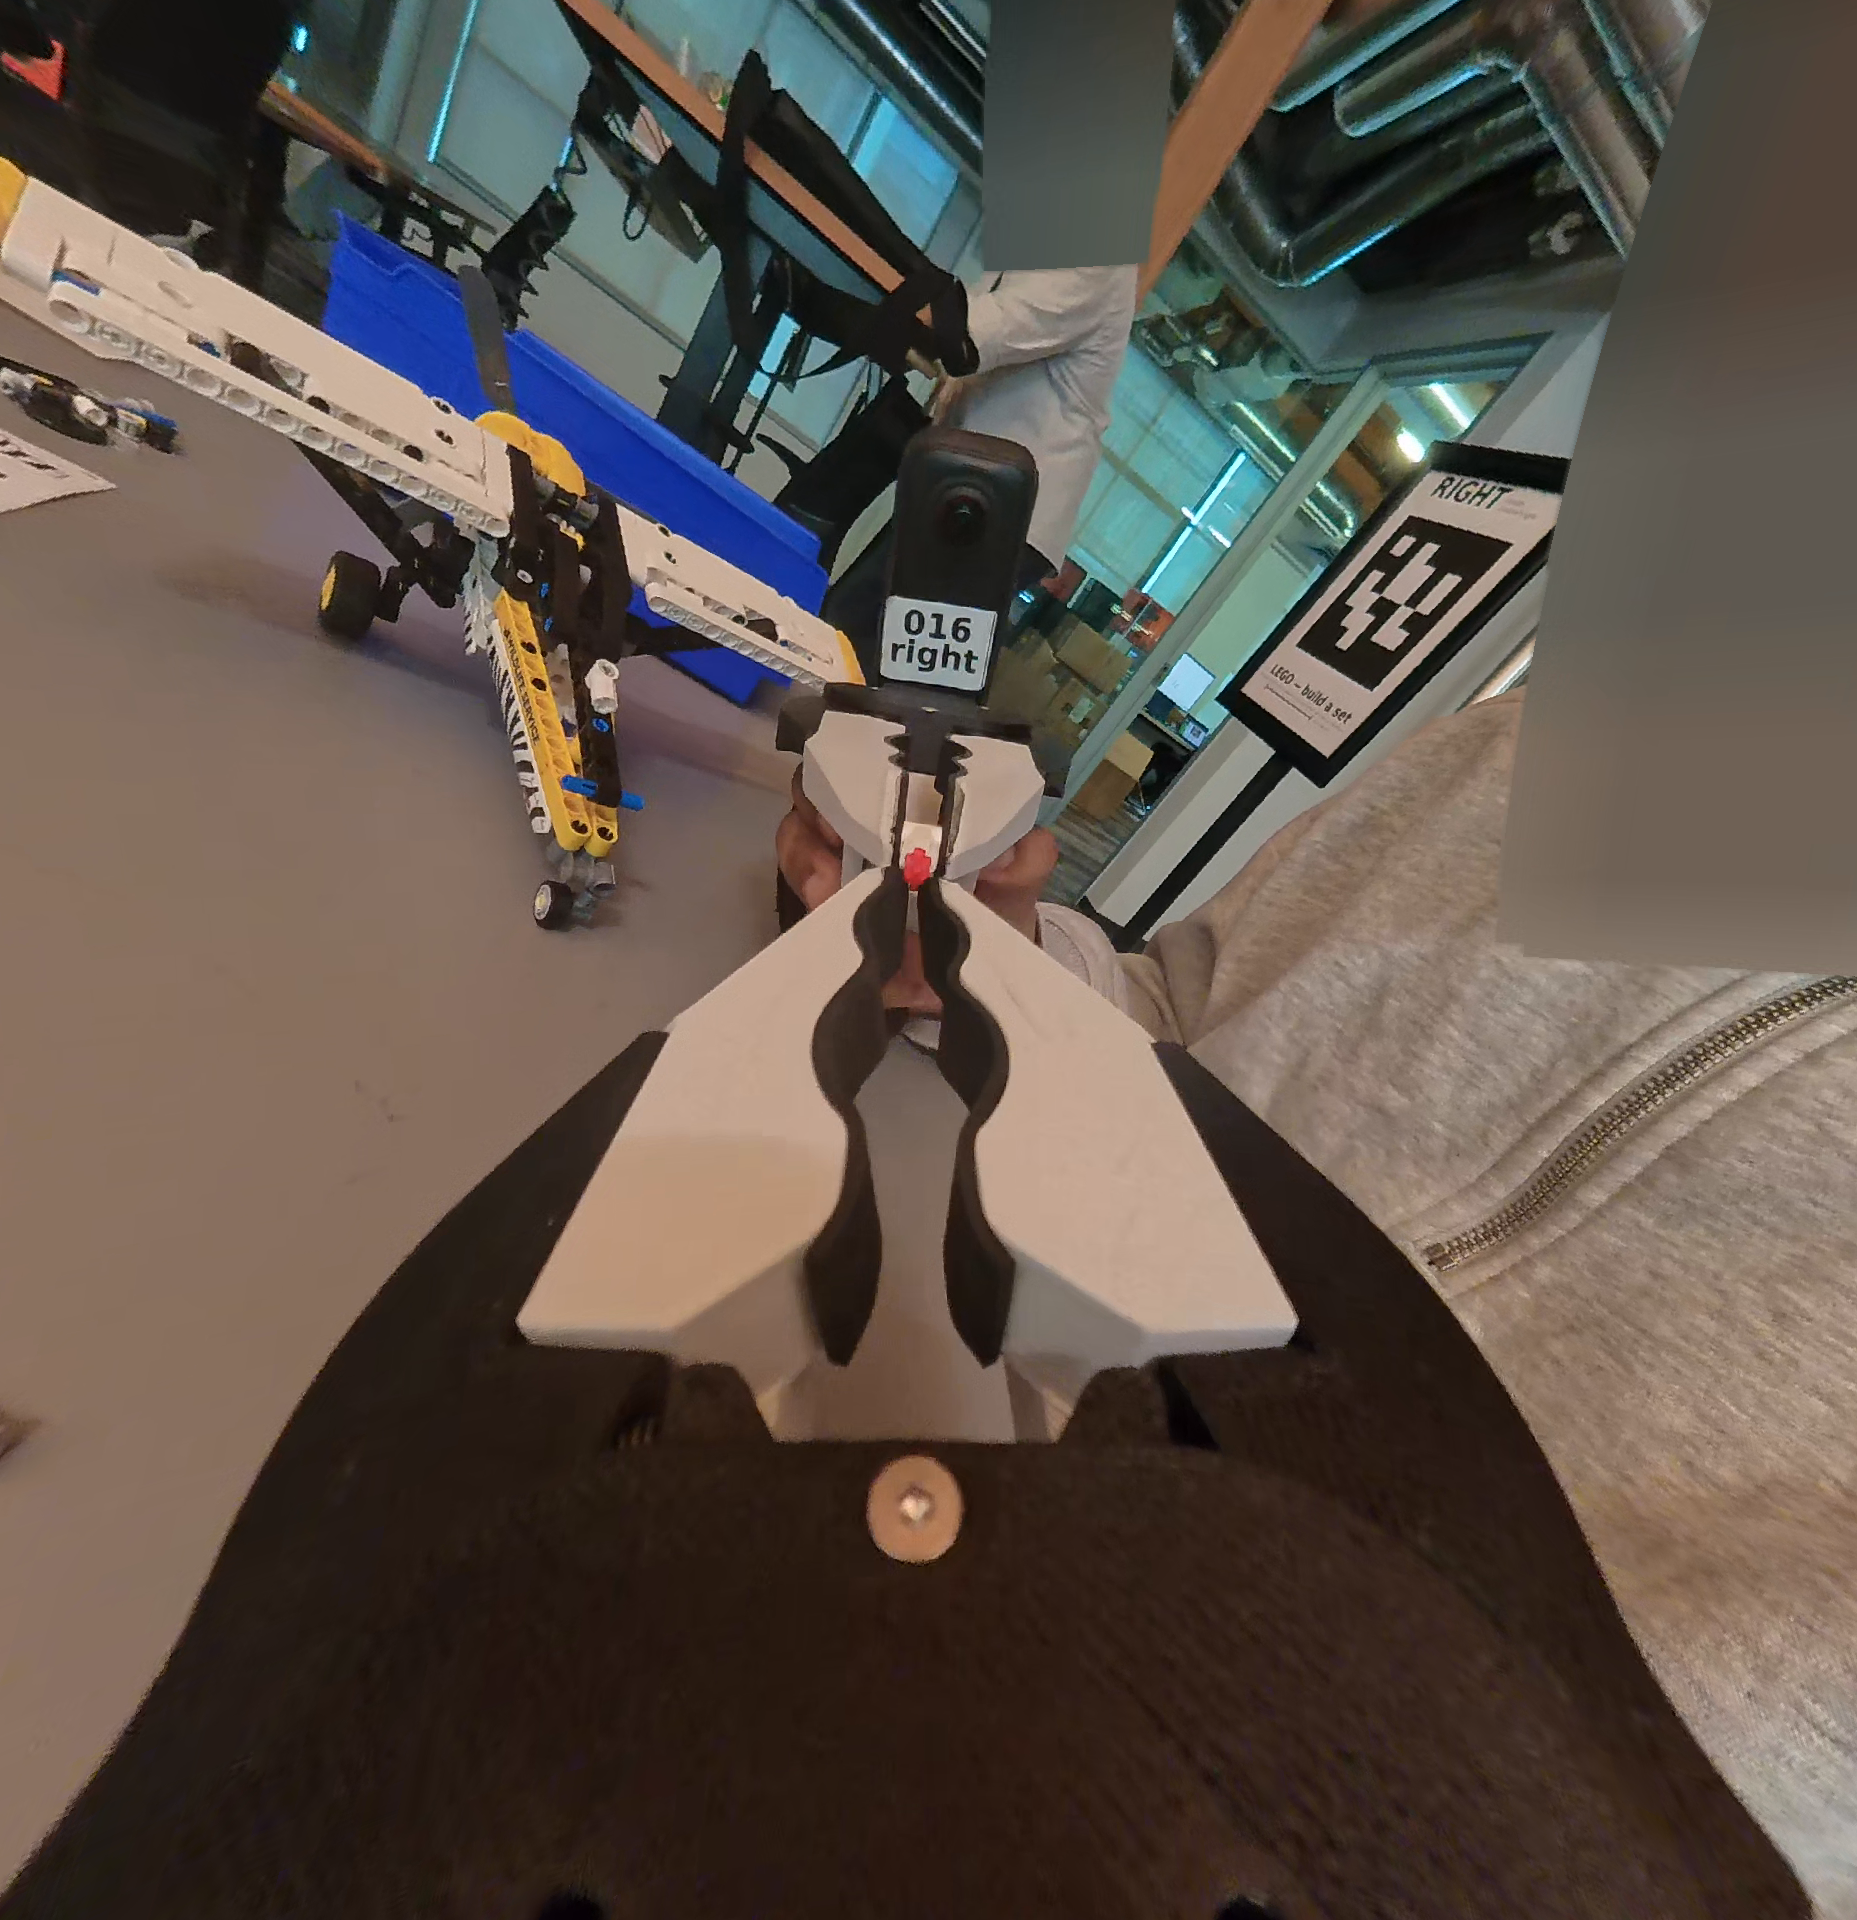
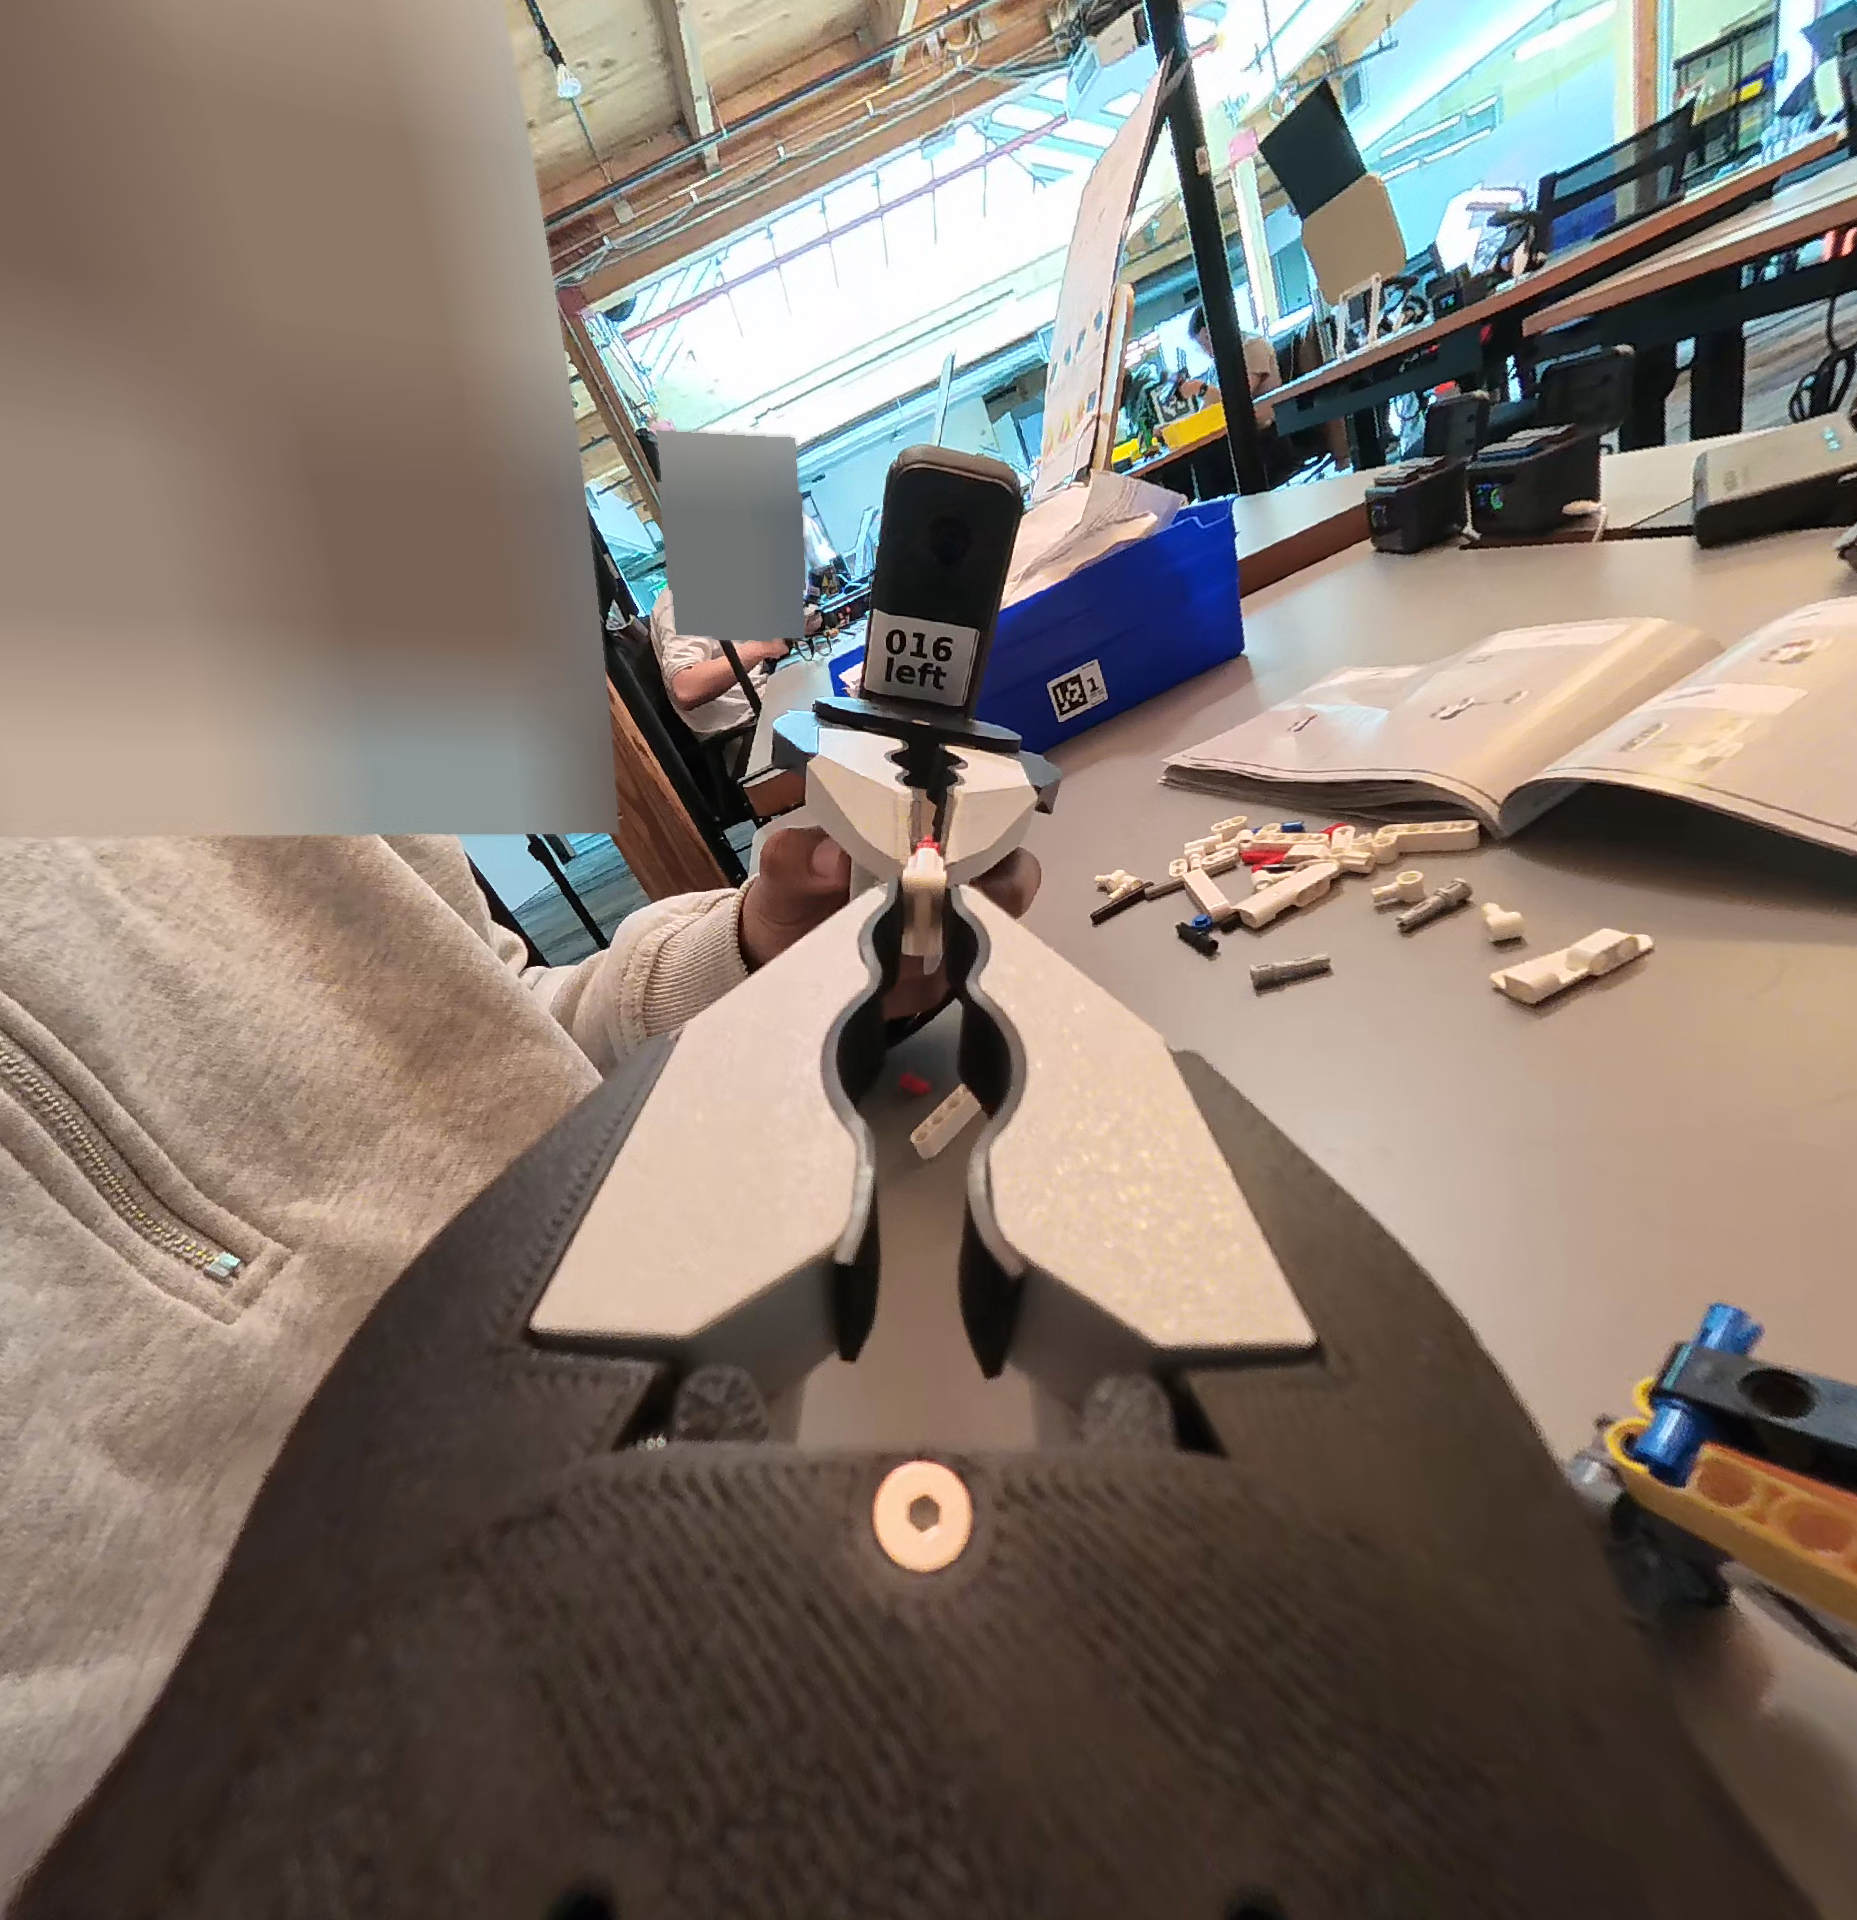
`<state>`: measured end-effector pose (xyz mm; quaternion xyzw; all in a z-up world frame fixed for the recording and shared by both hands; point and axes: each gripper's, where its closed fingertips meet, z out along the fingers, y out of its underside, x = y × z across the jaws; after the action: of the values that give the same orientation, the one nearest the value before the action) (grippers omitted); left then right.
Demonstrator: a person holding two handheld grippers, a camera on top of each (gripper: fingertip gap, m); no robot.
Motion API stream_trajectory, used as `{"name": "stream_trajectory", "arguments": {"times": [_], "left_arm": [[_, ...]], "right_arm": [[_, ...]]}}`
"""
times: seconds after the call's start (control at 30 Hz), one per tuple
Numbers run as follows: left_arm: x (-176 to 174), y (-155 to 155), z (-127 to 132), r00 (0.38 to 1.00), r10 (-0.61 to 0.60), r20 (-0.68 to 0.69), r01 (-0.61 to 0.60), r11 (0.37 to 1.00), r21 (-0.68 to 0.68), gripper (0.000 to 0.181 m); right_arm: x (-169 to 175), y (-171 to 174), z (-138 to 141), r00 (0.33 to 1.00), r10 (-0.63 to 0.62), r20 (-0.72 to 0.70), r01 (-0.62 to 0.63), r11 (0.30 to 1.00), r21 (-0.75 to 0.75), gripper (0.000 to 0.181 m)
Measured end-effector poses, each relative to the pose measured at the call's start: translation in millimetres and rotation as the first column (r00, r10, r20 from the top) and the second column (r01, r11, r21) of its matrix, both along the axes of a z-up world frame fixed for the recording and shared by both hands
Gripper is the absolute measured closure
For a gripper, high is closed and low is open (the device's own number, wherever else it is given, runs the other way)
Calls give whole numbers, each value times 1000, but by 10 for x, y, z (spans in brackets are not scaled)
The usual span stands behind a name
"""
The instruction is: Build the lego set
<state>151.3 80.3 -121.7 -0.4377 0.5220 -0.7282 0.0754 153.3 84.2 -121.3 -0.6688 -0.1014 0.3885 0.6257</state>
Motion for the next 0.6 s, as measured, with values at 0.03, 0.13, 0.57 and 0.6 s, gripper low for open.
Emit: {"name": "stream_trajectory", "arguments": {"times": [0.03,0.13,0.57,0.6], "left_arm": [[0,2,-1,1000,2,0,-2,1000,0,180],[2,9,-4,1000,6,-2,-6,1000,3,181],[46,30,16,999,36,17,-36,999,-7,181],[51,33,10,999,41,16,-41,999,-2,181]], "right_arm": [[-3,2,-4,1000,1,2,-1,1000,-3,176],[-10,6,-20,1000,3,7,-3,1000,-13,176],[23,19,-4,1000,-14,-9,14,1000,-10,176],[32,23,-1,1000,-23,-5,23,1000,-7,176]]}}
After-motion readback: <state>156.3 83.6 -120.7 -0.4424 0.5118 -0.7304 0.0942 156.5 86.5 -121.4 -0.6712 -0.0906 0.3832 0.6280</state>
